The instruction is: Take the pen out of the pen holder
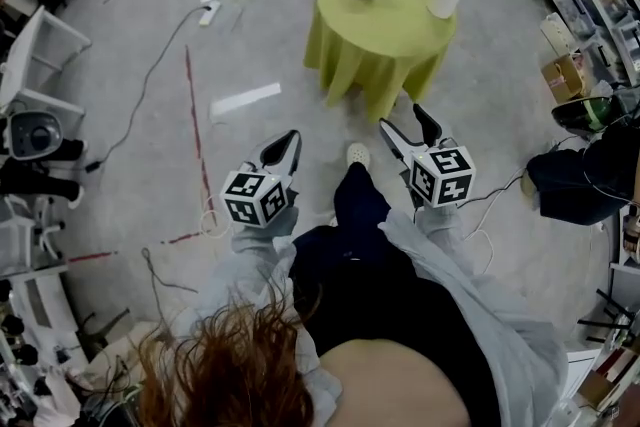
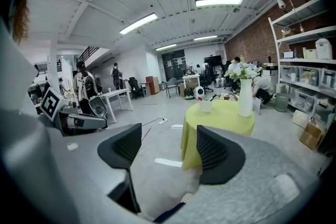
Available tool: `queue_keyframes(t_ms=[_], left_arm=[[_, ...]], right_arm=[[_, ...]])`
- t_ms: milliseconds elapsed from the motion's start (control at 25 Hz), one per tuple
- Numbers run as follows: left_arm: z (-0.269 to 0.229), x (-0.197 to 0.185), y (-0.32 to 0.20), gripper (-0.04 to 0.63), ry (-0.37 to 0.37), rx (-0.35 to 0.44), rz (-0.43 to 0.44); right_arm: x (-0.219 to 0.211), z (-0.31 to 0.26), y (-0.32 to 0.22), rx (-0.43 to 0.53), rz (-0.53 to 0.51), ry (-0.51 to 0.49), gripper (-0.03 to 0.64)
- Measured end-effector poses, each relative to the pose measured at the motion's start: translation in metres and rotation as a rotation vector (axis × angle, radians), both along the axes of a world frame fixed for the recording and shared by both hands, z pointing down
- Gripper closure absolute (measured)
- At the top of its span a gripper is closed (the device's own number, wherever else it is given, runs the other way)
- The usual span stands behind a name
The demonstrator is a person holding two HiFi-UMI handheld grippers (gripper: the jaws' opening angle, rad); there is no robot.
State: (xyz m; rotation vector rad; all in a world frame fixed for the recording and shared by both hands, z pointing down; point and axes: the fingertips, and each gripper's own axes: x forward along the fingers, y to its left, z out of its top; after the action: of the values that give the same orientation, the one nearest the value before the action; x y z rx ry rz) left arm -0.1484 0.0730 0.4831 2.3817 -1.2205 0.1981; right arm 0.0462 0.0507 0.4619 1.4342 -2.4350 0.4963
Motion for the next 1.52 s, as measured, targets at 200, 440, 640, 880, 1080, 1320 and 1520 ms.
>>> queue_keyframes(t_ms=[200, 440, 640, 880, 1080, 1320, 1520], left_arm=[[-0.012, 0.01, -0.061, 0.58, 0.007, 0.021, -0.011], [-0.027, 0.018, -0.137, 0.58, 0.001, 0.047, -0.027], [-0.033, 0.032, -0.183, 0.58, -0.01, 0.059, -0.029], [-0.03, 0.041, -0.224, 0.58, -0.015, 0.047, -0.043], [-0.02, 0.043, -0.254, 0.58, -0.021, 0.041, -0.07], [-0.014, 0.043, -0.277, 0.58, -0.016, 0.057, -0.121], [-0.004, 0.043, -0.269, 0.58, -0.001, 0.011, -0.144]], right_arm=[[0.018, -0.012, -0.063, 0.017, 0.0, 0.008, 0.293], [0.034, -0.029, -0.139, 0.041, 0.008, -0.009, 0.293], [0.048, -0.028, -0.184, 0.031, 0.009, -0.01, 0.295], [0.053, -0.019, -0.23, 0.014, -0.006, -0.029, 0.304], [0.056, -0.009, -0.265, 0.006, -0.031, -0.028, 0.304], [0.054, -0.003, -0.295, 0.011, -0.069, -0.019, 0.304], [0.048, 0.01, -0.295, -0.031, -0.086, -0.025, 0.304]])
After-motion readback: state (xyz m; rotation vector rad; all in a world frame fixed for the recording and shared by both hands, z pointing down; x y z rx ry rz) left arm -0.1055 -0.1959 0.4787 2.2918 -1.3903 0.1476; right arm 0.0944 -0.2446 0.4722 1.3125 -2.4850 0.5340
